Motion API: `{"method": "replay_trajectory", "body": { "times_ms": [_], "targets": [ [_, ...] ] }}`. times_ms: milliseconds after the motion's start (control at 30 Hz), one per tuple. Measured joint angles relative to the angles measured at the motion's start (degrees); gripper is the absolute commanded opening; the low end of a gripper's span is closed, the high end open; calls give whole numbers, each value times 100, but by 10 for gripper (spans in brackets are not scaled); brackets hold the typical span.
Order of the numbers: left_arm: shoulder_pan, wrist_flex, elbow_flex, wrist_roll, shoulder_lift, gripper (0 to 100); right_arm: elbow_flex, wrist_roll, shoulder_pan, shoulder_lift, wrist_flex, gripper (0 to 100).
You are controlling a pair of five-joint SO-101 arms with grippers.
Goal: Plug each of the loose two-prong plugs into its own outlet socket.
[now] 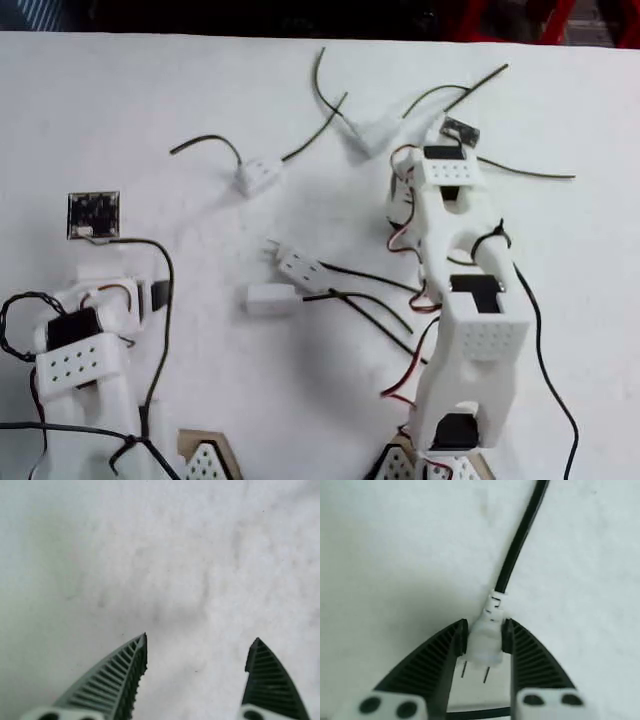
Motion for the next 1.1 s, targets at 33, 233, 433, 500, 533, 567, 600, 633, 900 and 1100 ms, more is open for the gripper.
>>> {"method": "replay_trajectory", "body": {
  "times_ms": [33,233,433,500,533,567,600,633,900,1100],
  "targets": [
    [0,0,0,0,0,312,0,70,0,0,53,24],
    [0,0,0,0,0,312,26,695,-53,-633,809,18],
    [0,0,0,0,0,312,26,1521,-62,-1670,1670,18],
    [0,0,0,0,0,312,26,1899,-44,-1978,1943,18],
    [0,0,0,0,0,312,26,2092,-44,-2110,2031,18],
    [0,0,0,0,0,312,26,2312,-44,-2215,2075,18],
    [0,0,0,0,0,312,26,2541,-62,-2303,2119,18],
    [0,0,0,0,0,312,44,2769,-62,-2365,2163,18],
    [0,0,0,0,0,312,905,4695,-519,-2426,2154,18],
    [0,0,0,0,0,312,1741,5081,-651,-2426,1292,26]
  ]
}}
